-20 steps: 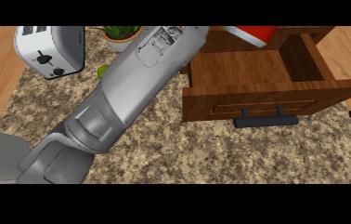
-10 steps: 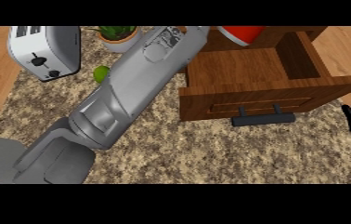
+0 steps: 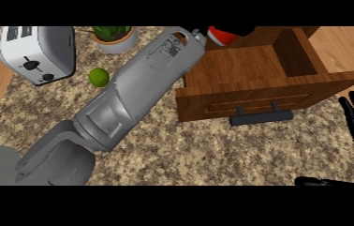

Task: Pick up the can, place it into the drawer and close the drawer

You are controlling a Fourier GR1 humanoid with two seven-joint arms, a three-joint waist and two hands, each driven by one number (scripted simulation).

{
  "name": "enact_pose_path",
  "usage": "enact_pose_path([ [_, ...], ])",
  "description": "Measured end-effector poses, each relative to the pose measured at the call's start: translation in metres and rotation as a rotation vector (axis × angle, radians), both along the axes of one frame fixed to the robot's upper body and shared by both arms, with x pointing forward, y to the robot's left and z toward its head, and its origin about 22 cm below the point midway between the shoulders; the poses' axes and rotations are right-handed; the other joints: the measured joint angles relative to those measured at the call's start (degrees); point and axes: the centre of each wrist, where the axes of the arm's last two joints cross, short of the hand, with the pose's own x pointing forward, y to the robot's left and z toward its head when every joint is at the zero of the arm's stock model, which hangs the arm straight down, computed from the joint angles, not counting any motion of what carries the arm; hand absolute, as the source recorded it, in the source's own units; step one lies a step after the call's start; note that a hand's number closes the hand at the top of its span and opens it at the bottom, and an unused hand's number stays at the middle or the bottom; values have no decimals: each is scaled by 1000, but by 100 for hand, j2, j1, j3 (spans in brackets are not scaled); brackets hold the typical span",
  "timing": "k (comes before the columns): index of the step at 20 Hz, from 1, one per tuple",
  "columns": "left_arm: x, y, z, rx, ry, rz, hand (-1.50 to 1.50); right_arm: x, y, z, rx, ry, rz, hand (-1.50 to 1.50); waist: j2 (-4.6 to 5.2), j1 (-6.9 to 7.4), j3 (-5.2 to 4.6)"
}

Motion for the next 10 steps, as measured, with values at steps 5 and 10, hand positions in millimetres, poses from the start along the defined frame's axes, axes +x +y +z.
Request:
enact_pose_path([
  [5,2,4,-13,43,-9,10,150,2,-1,3,-8,-4,2,-150,9,-24,-1],
  [10,4,8,-22,68,-17,40,-150,4,1,6,-16,-6,12,-150,30,-86,-1],
])
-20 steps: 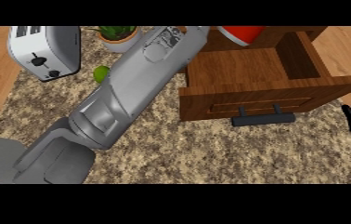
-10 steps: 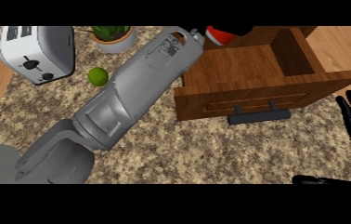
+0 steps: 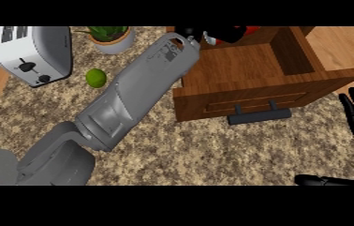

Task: Pick up the can, place it into the drawer and close the drawer

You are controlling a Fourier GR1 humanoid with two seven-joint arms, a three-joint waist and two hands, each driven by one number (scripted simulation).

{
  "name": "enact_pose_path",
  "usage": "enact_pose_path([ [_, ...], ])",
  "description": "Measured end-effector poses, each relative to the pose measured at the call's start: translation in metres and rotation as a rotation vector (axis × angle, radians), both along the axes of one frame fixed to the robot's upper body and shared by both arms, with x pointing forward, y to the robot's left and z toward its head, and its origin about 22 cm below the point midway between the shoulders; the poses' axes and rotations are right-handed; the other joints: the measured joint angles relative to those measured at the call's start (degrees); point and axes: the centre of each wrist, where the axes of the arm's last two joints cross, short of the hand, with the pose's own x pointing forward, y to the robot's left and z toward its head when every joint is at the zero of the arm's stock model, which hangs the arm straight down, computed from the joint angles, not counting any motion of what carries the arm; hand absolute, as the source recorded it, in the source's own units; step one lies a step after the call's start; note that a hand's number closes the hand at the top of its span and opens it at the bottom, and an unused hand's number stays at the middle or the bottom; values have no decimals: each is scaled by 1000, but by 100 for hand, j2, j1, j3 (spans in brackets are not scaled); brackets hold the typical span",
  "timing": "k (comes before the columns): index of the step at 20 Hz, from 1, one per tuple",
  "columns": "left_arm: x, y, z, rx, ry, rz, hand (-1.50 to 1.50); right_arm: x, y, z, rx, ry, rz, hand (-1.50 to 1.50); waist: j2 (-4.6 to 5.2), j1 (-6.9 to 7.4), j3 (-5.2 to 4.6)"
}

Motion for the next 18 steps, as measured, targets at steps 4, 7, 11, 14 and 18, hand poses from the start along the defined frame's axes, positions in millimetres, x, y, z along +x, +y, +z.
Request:
enact_pose_path([
  [4,0,3,-8,-8,-1,40,-150,0,-1,0,-1,-10,11,-150,9,-56,1],
  [7,1,4,-9,-14,-8,63,-150,2,1,3,-1,-12,16,-150,13,-60,0],
  [11,0,5,-13,-25,-14,86,-150,1,2,6,-5,-14,24,-150,14,-88,-1],
  [14,-1,5,-16,-39,-14,93,-150,1,3,7,-27,-27,24,-150,15,-89,-2],
  [18,-2,3,-15,-69,-5,110,-150,-4,2,17,-135,-78,12,-150,9,-99,-4],
])
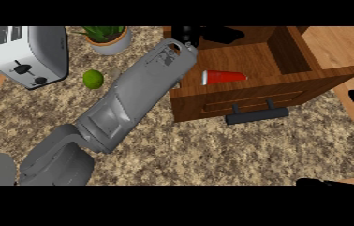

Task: Pick up the can, place it into the drawer and close the drawer

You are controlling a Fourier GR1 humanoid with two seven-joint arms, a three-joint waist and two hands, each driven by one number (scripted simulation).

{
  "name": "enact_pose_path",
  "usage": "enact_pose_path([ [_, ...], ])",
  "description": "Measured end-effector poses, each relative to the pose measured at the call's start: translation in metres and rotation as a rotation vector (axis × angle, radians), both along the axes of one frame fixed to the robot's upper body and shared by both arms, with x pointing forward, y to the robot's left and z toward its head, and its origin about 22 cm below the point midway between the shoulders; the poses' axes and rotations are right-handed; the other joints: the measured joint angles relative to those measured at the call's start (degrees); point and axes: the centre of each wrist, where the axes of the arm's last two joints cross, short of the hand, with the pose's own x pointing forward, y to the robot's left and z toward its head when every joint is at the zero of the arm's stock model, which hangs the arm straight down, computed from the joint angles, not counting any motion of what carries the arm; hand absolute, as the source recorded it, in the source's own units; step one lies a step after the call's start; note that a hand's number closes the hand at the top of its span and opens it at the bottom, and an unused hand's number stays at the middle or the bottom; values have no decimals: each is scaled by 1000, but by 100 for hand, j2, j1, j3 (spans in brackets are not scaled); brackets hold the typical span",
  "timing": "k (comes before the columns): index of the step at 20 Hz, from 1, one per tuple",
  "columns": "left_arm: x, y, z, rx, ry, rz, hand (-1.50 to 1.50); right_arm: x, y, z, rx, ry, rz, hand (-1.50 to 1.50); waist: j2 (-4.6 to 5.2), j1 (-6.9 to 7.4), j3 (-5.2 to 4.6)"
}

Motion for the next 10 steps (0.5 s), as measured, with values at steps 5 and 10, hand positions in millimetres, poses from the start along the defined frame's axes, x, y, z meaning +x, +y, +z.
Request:
enact_pose_path([
  [5,-1,-1,1,-47,6,-7,-150,-1,2,13,-146,-55,-8,-150,-4,69,-3],
  [10,-2,-4,8,-101,-6,-18,-150,4,7,16,-279,-96,-11,-150,-22,178,-4],
])
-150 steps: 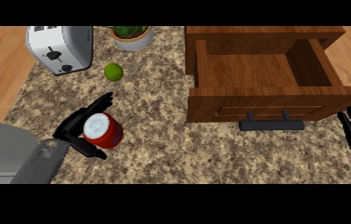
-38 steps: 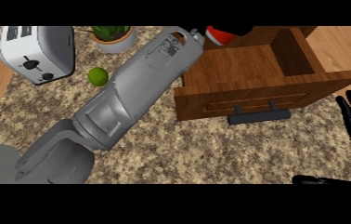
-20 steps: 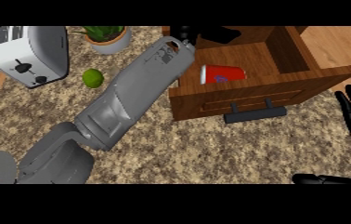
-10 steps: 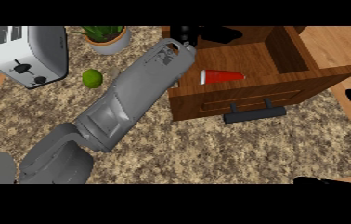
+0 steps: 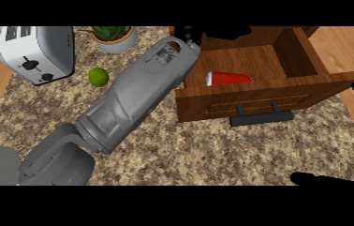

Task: Pick up the can, place it into the drawer and close the drawer

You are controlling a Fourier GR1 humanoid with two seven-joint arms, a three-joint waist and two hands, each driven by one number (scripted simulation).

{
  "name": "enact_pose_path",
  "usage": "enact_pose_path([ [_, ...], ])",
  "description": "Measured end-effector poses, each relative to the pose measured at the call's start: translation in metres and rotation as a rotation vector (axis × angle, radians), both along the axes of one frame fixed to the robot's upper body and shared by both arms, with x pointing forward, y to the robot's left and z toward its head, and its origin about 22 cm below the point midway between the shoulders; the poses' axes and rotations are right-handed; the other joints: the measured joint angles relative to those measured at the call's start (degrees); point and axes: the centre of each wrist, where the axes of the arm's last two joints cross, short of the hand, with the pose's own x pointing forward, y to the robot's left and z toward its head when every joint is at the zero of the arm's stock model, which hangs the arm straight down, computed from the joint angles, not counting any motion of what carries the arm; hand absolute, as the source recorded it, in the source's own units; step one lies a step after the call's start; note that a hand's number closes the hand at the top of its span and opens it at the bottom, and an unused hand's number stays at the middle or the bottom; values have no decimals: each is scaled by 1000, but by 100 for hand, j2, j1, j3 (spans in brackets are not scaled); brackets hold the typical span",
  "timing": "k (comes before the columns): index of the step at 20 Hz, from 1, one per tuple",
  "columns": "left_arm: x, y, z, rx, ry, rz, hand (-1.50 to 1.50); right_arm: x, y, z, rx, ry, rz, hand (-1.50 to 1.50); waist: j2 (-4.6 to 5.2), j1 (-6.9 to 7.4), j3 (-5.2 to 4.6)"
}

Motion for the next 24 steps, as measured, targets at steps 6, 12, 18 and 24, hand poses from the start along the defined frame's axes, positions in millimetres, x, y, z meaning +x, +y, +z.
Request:
enact_pose_path([
  [6,-4,-6,7,-27,-22,-1,-150,11,12,3,-210,-19,-40,-150,-44,187,-4],
  [12,-6,-12,16,-31,-31,-4,-150,34,30,-13,-426,-7,-98,-150,-85,407,-5],
  [18,-6,-10,21,-39,-21,-7,-150,57,46,-39,-604,42,-146,-150,-132,580,-8],
  [24,-1,15,26,-36,-16,5,-150,84,54,-77,-642,56,-212,-150,-164,695,-6],
])
